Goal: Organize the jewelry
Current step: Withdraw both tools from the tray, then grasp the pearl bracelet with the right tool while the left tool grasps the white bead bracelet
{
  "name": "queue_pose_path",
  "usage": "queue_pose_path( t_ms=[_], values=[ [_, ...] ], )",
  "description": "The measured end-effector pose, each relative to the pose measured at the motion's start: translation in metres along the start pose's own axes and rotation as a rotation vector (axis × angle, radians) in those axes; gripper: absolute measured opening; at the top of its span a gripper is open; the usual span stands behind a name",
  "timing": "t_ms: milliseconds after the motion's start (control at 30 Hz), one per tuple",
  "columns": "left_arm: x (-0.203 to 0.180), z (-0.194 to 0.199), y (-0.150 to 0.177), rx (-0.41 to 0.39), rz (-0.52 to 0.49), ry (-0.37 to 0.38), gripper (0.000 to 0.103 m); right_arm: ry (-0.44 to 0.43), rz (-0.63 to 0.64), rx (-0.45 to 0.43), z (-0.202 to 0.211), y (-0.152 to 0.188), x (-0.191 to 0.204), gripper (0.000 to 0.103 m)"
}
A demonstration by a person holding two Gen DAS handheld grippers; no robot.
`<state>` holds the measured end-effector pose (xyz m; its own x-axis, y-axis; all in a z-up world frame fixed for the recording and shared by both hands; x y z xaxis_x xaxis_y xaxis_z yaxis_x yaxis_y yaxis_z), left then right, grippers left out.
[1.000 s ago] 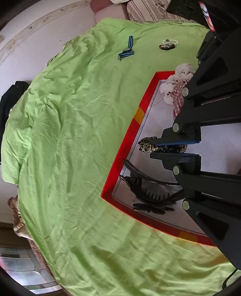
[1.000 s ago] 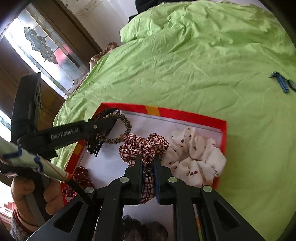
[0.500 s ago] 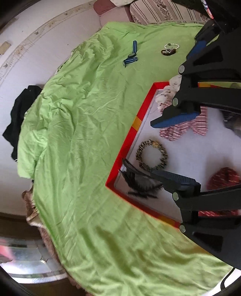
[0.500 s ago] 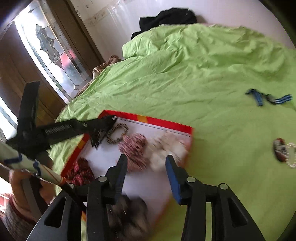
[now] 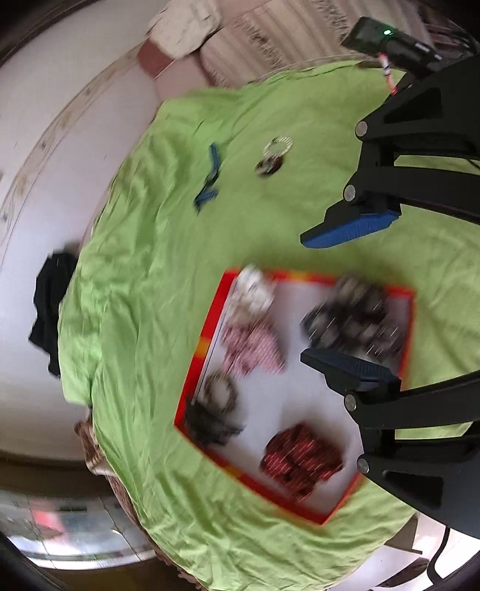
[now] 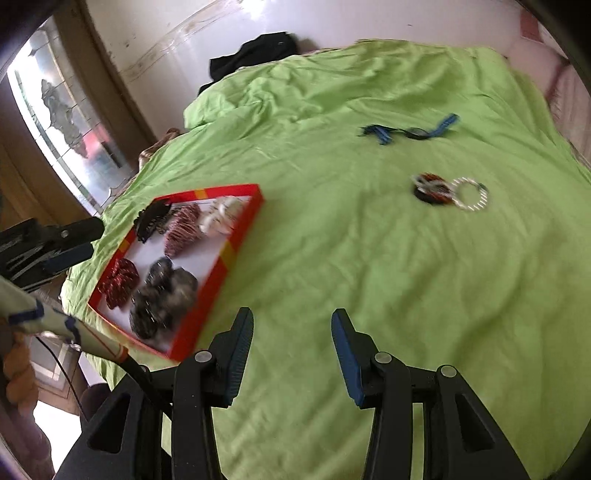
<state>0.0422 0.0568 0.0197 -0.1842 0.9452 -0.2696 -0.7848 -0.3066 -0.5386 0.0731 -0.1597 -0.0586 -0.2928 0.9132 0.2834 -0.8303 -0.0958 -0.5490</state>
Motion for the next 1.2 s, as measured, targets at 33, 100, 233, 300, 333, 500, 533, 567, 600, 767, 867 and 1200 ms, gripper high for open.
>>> queue_pose_path(
  t_ms=[33,100,233,300,333,500,533,567,600,767,867,1200],
  values=[
    [-0.010,0.003,0.007,-0.006,-0.018,-0.004,0.055,0.011,-0.004,-0.006,0.006,0.005,-0.006,0.048],
    [-0.026,0.009,0.021,-0.023,-0.055,-0.030,0.055,0.028,-0.006,-0.019,0.015,0.012,-0.014,0.048],
    [-0.048,0.016,0.044,-0.047,-0.109,-0.077,0.058,0.051,-0.027,-0.041,0.030,0.027,-0.032,0.052],
    [-0.056,0.015,0.055,-0.046,-0.134,-0.090,0.059,0.057,-0.041,-0.044,0.033,0.033,-0.041,0.052],
    [-0.060,0.013,0.059,-0.040,-0.149,-0.098,0.059,0.063,-0.047,-0.042,0.033,0.036,-0.045,0.052],
    [-0.072,0.004,0.070,-0.001,-0.175,-0.107,0.059,0.075,-0.087,-0.029,0.032,0.047,-0.062,0.052],
    [-0.075,0.003,0.072,0.002,-0.184,-0.108,0.059,0.076,-0.096,-0.034,0.033,0.048,-0.066,0.052],
    [-0.078,0.003,0.075,0.006,-0.198,-0.109,0.059,0.076,-0.102,-0.036,0.034,0.049,-0.068,0.052],
    [-0.081,0.002,0.077,0.009,-0.209,-0.109,0.059,0.077,-0.108,-0.039,0.034,0.050,-0.071,0.052],
    [-0.091,-0.009,0.081,0.041,-0.223,-0.095,0.059,0.091,-0.130,-0.039,0.032,0.051,-0.086,0.052],
    [-0.096,-0.019,0.078,0.063,-0.229,-0.088,0.059,0.105,-0.148,-0.036,0.029,0.048,-0.100,0.052],
    [-0.144,-0.084,0.025,0.147,-0.237,0.042,0.059,0.150,-0.233,-0.067,0.011,-0.011,-0.176,0.038]
  ],
)
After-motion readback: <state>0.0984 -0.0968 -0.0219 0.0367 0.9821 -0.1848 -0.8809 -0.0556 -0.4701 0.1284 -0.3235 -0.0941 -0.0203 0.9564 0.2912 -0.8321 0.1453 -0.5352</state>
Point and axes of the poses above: each gripper's, at about its wrist camera, not at the fingertips, and z roughly against the way its jaws point, x to its left, y to its underside, the point moved 3 cm from there along -z, roughly the way its jaws point, and after that the axes turned 5 degrees about x, right-handed, at the moved point
